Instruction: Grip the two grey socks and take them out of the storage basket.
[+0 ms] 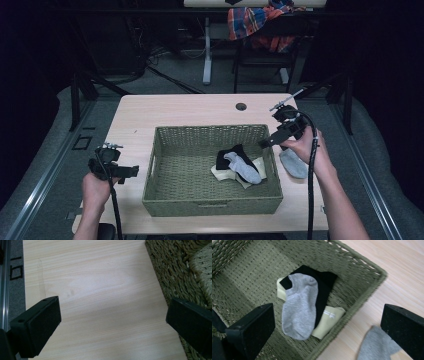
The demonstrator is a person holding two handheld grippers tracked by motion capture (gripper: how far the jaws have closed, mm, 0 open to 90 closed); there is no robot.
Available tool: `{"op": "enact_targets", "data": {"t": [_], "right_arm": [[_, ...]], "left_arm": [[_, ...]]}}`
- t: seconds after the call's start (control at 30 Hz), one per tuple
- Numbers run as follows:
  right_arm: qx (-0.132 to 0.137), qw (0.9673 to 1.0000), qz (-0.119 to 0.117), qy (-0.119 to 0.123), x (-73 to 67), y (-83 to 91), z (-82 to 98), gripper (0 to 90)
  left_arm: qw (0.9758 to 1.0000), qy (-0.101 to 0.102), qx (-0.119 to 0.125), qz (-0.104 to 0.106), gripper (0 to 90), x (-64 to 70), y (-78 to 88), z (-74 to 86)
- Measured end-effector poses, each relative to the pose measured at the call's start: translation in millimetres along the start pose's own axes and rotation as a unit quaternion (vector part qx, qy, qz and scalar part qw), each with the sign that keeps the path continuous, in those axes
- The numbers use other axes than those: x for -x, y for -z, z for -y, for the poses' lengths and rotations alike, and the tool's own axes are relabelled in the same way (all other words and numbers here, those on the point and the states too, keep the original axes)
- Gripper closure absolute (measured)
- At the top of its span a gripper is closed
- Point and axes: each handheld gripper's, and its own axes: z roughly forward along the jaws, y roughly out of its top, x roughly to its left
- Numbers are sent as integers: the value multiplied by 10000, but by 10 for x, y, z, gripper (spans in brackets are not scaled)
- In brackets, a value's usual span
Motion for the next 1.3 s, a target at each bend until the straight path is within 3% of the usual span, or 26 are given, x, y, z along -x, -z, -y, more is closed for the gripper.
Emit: {"op": "enact_targets", "data": {"t": [0.23,0.57,0.6,0.73,0.87,0.93,1.1,1.13,1.17,1.2,1.27,1.3], "right_arm": [[-154,9995,-87,243,-163,-189,-71,0],[-621,9959,-221,623,-409,-549,-119,45],[-733,9950,-274,615,-458,-648,-111,96],[-859,9939,-255,640,-528,-761,-100,146],[-1192,9898,-130,769,-623,-960,-113,265],[-1188,9902,-106,731,-638,-993,-109,295],[-1594,9848,78,689,-672,-1190,-103,382],[-1573,9849,98,718,-670,-1220,-95,412],[-1692,9828,133,722,-673,-1239,-99,440],[-1743,9820,172,712,-674,-1279,-91,543],[-1783,9810,206,733,-662,-1282,-93,575],[-1797,9811,213,692,-644,-1274,-97,645]], "left_arm": [[10000,-4,-13,8,0,-1,1,-1],[10000,-2,2,3,0,-4,4,1],[10000,1,4,7,0,-4,5,1],[10000,6,7,2,0,-7,8,2],[10000,4,9,10,0,-7,8,3],[10000,5,6,16,0,-8,8,3],[10000,3,14,20,0,-6,9,2],[10000,4,17,18,0,-6,10,1],[10000,7,17,20,0,-7,11,2],[10000,15,14,19,0,-10,10,2],[10000,15,12,21,0,-12,10,3],[10000,15,12,20,0,-12,10,3]]}}
